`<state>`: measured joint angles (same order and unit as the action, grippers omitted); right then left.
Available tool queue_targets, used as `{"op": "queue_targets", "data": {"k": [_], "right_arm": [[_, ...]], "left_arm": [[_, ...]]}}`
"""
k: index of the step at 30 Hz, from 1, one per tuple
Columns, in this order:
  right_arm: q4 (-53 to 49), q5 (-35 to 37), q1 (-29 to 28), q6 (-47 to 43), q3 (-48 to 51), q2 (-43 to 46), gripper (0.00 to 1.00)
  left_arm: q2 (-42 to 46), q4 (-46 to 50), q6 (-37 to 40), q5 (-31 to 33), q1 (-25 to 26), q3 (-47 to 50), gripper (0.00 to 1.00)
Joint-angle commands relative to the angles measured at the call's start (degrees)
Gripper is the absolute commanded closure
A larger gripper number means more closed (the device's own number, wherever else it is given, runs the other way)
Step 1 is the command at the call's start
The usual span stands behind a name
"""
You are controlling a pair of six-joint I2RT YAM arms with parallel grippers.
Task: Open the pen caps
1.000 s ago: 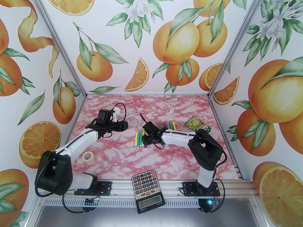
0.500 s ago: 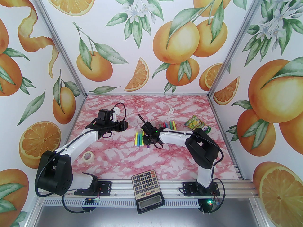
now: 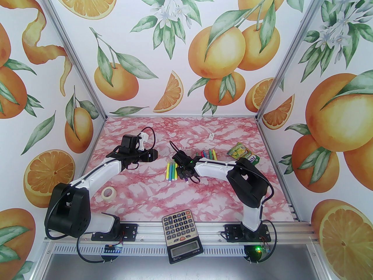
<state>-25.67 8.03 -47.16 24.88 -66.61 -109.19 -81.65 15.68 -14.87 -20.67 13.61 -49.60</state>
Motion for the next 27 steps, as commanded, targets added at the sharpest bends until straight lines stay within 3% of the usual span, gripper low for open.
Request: {"op": "queue_targets", "data": {"k": [1, 8, 19, 27], "right_arm": [[-3.26, 1.21, -0.16, -0.14, -0.12, -0.73, 0.77], [-0.08, -1.69, 0.18, -1.06, 1.81, 2.41, 0.82], [11.80, -10.38, 2.38, -2.15, 10.63, 14.48, 0.84], [15.52, -12.53, 2.56, -3.76, 12.88, 19.49, 0.85]], "left_arm": [[-1.16, -2.20, -0.36, -3.04, -0.31, -2.40, 0.34], [-3.32, -3.41, -0.86, -6.54, 0.06, -3.39, 0.34], [-6.55, -11.62, -4.70, -16.87, 2.24, -2.38, 0.35], [-8.47, -15.32, -6.99, -21.61, 5.50, -4.57, 0.36]]}}
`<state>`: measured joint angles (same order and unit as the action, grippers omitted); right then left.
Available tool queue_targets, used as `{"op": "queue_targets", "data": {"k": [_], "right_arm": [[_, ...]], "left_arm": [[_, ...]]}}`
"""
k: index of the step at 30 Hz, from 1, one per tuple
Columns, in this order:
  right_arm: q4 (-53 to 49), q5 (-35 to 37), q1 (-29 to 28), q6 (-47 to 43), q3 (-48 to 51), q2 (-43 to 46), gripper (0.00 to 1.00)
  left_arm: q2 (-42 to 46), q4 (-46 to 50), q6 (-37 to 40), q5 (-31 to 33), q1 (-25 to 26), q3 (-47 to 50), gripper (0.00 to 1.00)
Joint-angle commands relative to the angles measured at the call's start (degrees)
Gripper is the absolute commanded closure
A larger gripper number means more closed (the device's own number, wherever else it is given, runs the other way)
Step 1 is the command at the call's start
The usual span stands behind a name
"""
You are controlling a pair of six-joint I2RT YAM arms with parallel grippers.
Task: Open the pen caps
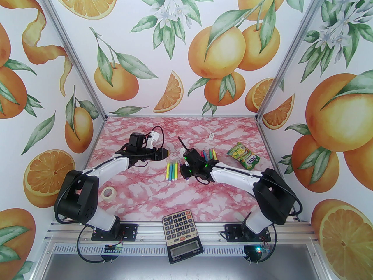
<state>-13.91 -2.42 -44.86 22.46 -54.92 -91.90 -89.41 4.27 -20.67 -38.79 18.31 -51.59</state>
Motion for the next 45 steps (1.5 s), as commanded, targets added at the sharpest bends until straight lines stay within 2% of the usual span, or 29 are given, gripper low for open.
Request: {"op": "queue_targets", "data": {"k": [1, 14, 22, 31, 38, 41, 45], "right_arm": [[4.40, -2.30, 0.22, -1.57, 1.45, 2.88, 0.85], [8.60, -4.92, 0.29, -3.65, 1.84, 6.37, 0.85], [9.94, -4.33, 0.23, -3.47, 1.40, 6.55, 0.85], [11.35, -3.39, 0.22, -3.30, 2.01, 7.17, 0.85], [11.96, -2.51, 0.25, -3.10, 2.70, 7.93, 0.85], [11.99, -2.46, 0.28, -3.14, 2.87, 8.05, 0.81], [11.98, -2.51, 0.22, -3.57, 3.18, 7.27, 0.66]], "left_arm": [[-1.06, -4.16, -1.51, -3.41, 1.15, -2.80, 0.36], [-4.77, -10.75, -7.49, -7.81, 4.18, -4.83, 0.43], [-4.81, -11.47, -8.53, -10.29, 4.90, -4.94, 0.59], [-4.38, -11.26, -8.51, -10.96, 5.47, -4.38, 0.68], [-4.46, -11.35, -9.35, -11.22, 5.52, -4.57, 0.82], [-4.47, -11.48, -9.79, -11.31, 5.53, -4.68, 0.90], [-4.20, -11.07, -9.98, -11.56, 5.57, -5.16, 0.95]]}}
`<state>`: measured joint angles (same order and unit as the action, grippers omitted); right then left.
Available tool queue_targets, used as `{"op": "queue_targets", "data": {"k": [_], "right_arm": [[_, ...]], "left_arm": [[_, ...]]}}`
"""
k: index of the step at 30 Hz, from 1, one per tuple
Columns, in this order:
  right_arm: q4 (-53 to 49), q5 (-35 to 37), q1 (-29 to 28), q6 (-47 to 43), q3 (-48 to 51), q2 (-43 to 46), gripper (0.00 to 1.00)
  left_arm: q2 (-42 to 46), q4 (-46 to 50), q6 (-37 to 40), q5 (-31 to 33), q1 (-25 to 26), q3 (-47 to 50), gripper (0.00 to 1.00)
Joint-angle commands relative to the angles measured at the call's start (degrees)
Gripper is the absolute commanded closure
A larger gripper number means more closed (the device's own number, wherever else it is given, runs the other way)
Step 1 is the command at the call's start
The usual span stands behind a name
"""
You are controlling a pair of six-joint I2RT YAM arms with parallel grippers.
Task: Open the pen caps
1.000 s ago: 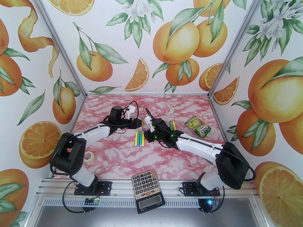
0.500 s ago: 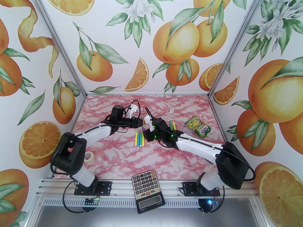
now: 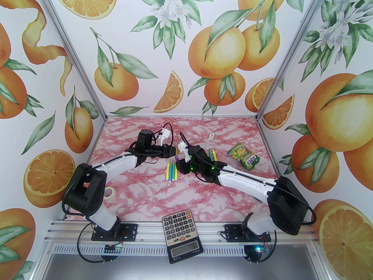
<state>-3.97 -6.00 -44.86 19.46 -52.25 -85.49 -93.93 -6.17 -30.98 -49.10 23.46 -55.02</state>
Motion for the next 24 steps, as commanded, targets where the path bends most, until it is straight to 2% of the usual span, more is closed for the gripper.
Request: {"op": "queue_targets", "data": {"k": [1, 5, 8, 16, 24], "right_arm": [[2.33, 0.97, 0.30, -0.73, 0.65, 0.52, 0.64], [3.38, 0.16, 0.22, -0.84, 0.80, -1.45, 0.61], [4.36, -0.20, 0.27, -0.66, 0.94, -2.37, 0.65], [5.20, -0.15, 0.26, -0.66, 1.22, -2.34, 0.82], [5.22, -0.39, 0.30, -2.64, 4.65, -0.34, 0.98]], "left_arm": [[0.41, -0.51, 0.31, -1.33, 0.37, -1.87, 0.95], [0.35, 0.18, -0.29, -1.57, 0.37, -2.82, 1.00], [0.48, -0.23, -1.22, -2.26, 0.40, -3.24, 1.00], [0.81, 0.99, -1.30, -2.20, 0.27, -4.23, 1.00], [1.03, 0.34, -4.00, 1.43, -2.24, -4.64, 1.00]]}}
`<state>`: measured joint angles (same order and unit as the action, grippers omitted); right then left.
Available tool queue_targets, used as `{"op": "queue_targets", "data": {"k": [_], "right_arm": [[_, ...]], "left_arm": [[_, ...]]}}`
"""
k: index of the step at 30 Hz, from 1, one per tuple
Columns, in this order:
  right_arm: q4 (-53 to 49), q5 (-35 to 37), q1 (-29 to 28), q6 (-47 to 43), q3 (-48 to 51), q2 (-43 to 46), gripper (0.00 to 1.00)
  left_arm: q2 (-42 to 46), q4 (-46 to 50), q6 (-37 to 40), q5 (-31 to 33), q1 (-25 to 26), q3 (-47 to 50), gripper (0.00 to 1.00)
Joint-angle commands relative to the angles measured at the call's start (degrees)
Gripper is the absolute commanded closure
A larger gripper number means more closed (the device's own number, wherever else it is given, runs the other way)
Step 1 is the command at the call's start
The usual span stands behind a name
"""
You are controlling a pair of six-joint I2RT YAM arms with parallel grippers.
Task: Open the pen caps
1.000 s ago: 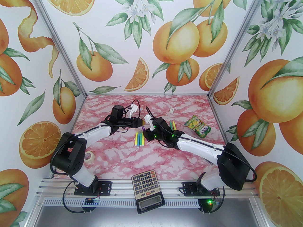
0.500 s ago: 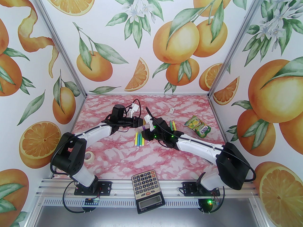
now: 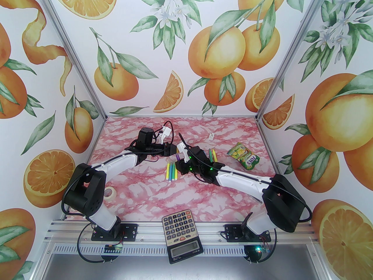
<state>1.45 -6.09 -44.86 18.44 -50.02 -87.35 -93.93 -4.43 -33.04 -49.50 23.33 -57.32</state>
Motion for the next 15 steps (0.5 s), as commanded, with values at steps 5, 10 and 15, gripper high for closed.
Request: {"op": "queue_targets", "data": {"k": [5, 10, 15], "right_arm": [[-0.31, -0.50, 0.14, -3.03, 5.04, 2.33, 1.00], [-0.05, 0.37, 0.07, -4.28, 8.11, 4.19, 1.00], [0.13, 1.63, 0.17, -4.64, 9.06, 4.56, 1.00]], "left_arm": [[1.34, -2.36, -4.35, 3.34, -4.41, -2.97, 1.00], [0.60, -1.15, -5.53, 4.63, -6.57, -4.68, 1.00], [-0.01, -1.20, -6.34, 4.75, -8.19, -5.43, 1.00]]}}
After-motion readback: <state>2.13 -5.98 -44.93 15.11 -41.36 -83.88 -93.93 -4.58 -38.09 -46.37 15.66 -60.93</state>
